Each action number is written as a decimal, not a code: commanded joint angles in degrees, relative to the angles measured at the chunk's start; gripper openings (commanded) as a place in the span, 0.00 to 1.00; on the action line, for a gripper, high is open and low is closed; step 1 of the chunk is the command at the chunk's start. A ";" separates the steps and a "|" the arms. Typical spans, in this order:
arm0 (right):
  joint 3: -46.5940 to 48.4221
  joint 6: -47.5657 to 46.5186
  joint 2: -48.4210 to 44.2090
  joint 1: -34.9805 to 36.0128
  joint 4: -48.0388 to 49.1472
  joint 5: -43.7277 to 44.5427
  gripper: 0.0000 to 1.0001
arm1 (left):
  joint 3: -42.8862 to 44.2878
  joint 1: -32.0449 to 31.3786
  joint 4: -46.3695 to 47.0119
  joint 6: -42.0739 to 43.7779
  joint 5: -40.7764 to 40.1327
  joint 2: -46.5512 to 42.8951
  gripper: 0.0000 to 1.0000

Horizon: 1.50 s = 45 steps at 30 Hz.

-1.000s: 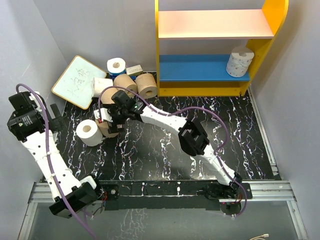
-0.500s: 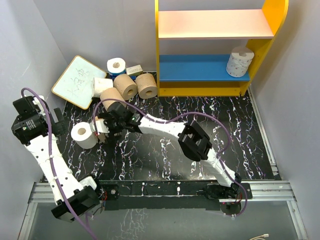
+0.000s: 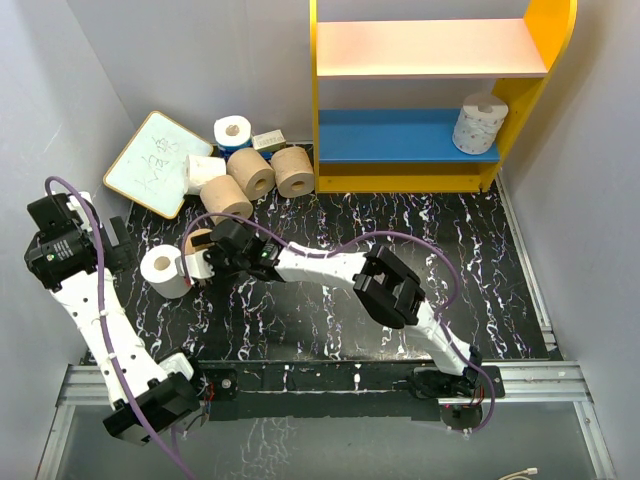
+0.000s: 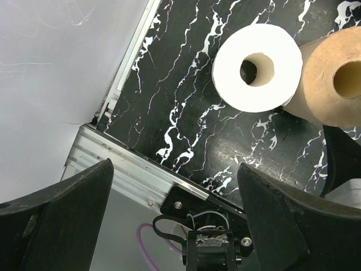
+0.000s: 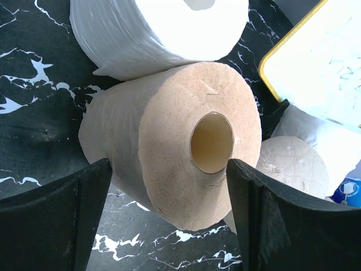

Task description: Place and organize the paper towels onto the shelf

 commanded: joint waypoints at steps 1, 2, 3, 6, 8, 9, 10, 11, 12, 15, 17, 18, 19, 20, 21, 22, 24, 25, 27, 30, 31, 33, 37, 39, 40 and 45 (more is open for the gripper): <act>-0.79 -2.17 -4.77 1.26 5.47 1.80 0.80 | 2.62 0.25 -1.34 0.36 1.83 0.20 0.91; -1.08 -2.84 -4.89 1.49 5.70 2.30 0.80 | 2.99 0.27 -1.45 0.43 2.22 0.38 0.91; -1.42 -3.43 -5.00 1.67 6.11 2.83 0.80 | 3.19 0.29 -1.59 0.36 2.51 0.52 0.91; -1.74 -3.91 -5.09 1.97 6.35 3.30 0.80 | 3.20 0.25 -1.89 0.13 3.42 0.84 0.91; -1.87 -3.91 -5.22 2.14 5.99 3.23 0.78 | 2.72 0.25 -1.91 0.00 3.89 0.81 0.91; -1.80 -4.09 -5.19 2.33 5.59 3.15 0.77 | 2.44 0.25 -1.84 0.00 4.08 0.67 0.91; -1.77 -4.28 -5.18 2.51 5.34 3.11 0.76 | 2.23 0.29 -1.82 -0.09 4.26 0.66 0.91; -1.74 -4.41 -5.11 2.60 5.11 2.85 0.74 | 2.04 0.30 -1.82 -0.06 4.50 0.64 0.91; -1.66 -4.47 -5.03 2.78 4.92 2.73 0.72 | 1.88 0.30 -1.82 -0.13 4.54 0.67 0.91; -0.04 -3.35 -4.09 2.85 3.52 1.79 0.66 | 1.56 0.25 -1.57 -0.14 4.72 0.73 0.91; 1.07 -2.12 -3.16 2.42 2.60 0.66 0.57 | 1.47 0.29 -1.47 -0.17 4.76 0.86 0.91; 2.04 -1.19 -2.55 2.15 1.55 -0.45 0.51 | 1.46 0.30 -1.47 -0.17 4.74 0.92 0.91; 3.33 -0.14 -1.90 1.69 0.17 -1.82 0.45 | 1.47 0.30 -1.47 -0.11 4.74 0.92 0.91; 4.72 1.33 -1.20 1.30 -1.28 -3.17 0.40 | 1.40 0.29 -1.40 0.05 4.67 0.83 0.91; 6.14 2.68 -0.57 0.88 -2.71 -4.59 0.37 | 1.32 0.30 -1.32 0.18 4.51 0.73 0.91; 7.30 3.85 -0.07 0.45 -4.02 -6.14 0.36 | 1.23 0.30 -1.34 0.35 4.36 0.68 0.91; 8.36 4.75 0.58 -0.14 -6.20 -8.39 0.33 | 1.12 0.29 -1.29 0.52 4.27 0.69 0.91; 8.40 4.69 0.61 -0.28 -6.52 -8.83 0.30 | 1.00 0.27 -1.21 0.52 4.22 0.64 0.91; 8.50 3.97 1.00 -0.52 -8.25 -9.09 0.28 | 0.78 0.25 -1.12 0.62 4.31 0.68 0.91; 8.26 3.56 1.14 -1.04 -10.50 -9.91 0.30 | 0.32 0.30 -0.95 0.54 4.64 0.68 0.91; 8.20 3.40 1.29 -1.10 -11.40 -10.14 0.33 | -0.01 0.30 -0.82 0.57 4.65 0.68 0.91; 8.31 3.26 1.85 -1.10 -12.50 -9.60 0.40 | -0.55 0.28 -0.53 0.51 4.69 0.55 0.91; 7.78 2.71 2.76 -1.19 -11.95 -7.53 0.53 | -1.48 0.30 -0.22 0.25 4.88 0.55 0.91; 7.69 2.52 2.82 -1.19 -10.64 -6.50 0.56 | -1.73 0.29 -0.16 0.23 4.91 0.47 0.91; 7.81 2.42 2.80 -1.19 -10.05 -6.06 0.56 | -1.85 0.30 -0.13 0.20 4.89 0.44 0.91; 8.39 2.40 1.45 -1.19 -6.41 -3.61 0.57 | -2.87 0.30 0.07 0.38 4.67 -0.17 0.91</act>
